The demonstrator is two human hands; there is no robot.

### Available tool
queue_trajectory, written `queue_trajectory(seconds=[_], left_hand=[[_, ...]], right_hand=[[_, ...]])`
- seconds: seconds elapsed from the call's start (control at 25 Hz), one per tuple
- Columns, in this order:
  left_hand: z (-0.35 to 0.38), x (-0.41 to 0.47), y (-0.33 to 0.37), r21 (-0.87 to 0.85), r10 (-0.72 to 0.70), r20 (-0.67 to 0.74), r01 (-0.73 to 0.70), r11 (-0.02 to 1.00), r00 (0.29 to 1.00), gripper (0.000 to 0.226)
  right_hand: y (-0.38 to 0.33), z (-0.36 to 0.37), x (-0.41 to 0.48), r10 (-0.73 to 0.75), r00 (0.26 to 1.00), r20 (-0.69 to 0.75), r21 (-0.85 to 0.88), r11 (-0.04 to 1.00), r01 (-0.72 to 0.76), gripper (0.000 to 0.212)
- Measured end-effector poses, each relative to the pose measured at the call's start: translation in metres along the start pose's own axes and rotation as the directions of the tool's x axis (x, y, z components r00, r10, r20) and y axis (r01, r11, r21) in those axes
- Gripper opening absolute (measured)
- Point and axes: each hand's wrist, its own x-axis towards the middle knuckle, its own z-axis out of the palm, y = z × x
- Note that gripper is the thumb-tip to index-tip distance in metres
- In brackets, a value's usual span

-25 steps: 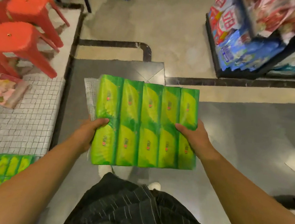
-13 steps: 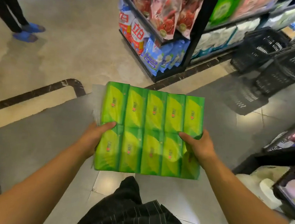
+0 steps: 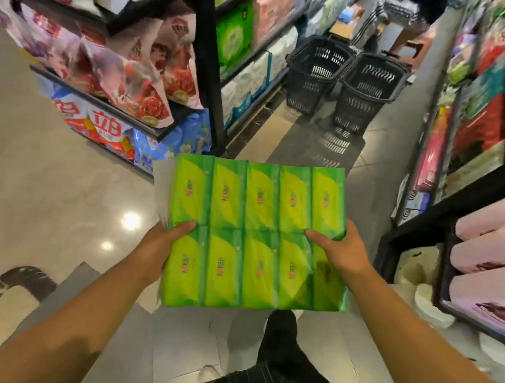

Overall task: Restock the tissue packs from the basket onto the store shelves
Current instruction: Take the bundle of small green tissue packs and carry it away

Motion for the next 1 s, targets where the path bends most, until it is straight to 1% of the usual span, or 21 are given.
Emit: queue_trajectory(seconds=[0.08,0.2,0.24,0.28,0.36,0.48,0.6,0.68,0.76,0.84,0.88,1.0], left_hand=[[0.026,0.036,0.018,0.02,0.01,0.011,-0.01,1.0,1.0,0.048],[0.072,0.103,0.051,0.041,0.031,-0.022,-0.03,0.999,0.999,0.023],[0.088,0.124,0.065,0.039,0.04,-0.041,-0.039,0.998,0.998,0.019],[0.103,0.143,0.079,0.039,0.048,-0.058,-0.046,0.998,0.997,0.022],[0.135,0.181,0.108,0.025,0.062,-0.072,-0.06,0.998,0.995,0.034],[0.173,0.225,0.143,-0.021,0.097,-0.072,-0.099,0.995,0.993,0.041],[0.204,0.278,0.181,-0.05,0.094,-0.014,-0.095,0.994,0.995,0.056],[0.217,0.322,0.204,-0.061,0.09,-0.017,-0.09,0.994,0.996,0.06],[0.229,0.363,0.223,-0.07,0.088,-0.013,-0.089,0.994,0.996,0.065],[0.241,0.416,0.247,-0.086,0.09,-0.023,-0.091,0.992,0.996,0.066],[0.247,0.441,0.26,-0.082,0.087,-0.026,-0.089,0.993,0.996,0.065],[0.265,0.499,0.298,-0.075,0.062,-0.03,-0.064,0.995,0.998,0.062]], right_hand=[[-0.012,-0.009,0.04,-0.003,1.0,0.003,0.018,1.0,0.003,0.069],[-0.037,-0.027,0.123,-0.018,1.0,0.004,0.02,1.0,0.018,0.077],[-0.052,-0.034,0.152,-0.027,1.0,0.016,0.012,1.0,0.027,0.076],[-0.067,-0.04,0.179,-0.036,0.999,0.03,-0.001,0.999,0.036,0.074],[-0.1,-0.054,0.233,-0.061,0.997,0.045,-0.021,0.998,0.062,0.068],[-0.141,-0.069,0.301,-0.099,0.991,0.086,-0.055,0.993,0.104,0.07],[-0.178,-0.074,0.369,-0.109,0.988,0.106,-0.048,0.992,0.115,0.048],[-0.201,-0.068,0.42,-0.121,0.986,0.113,-0.078,0.988,0.13,0.043],[-0.218,-0.062,0.462,-0.115,0.986,0.118,-0.095,0.987,0.127,0.049],[-0.236,-0.054,0.518,-0.09,0.991,0.096,-0.127,0.987,0.102,0.068],[-0.245,-0.05,0.545,-0.084,0.993,0.085,-0.128,0.987,0.094,0.073],[-0.276,-0.041,0.611,-0.06,0.994,0.094,-0.142,0.987,0.073,0.072]])
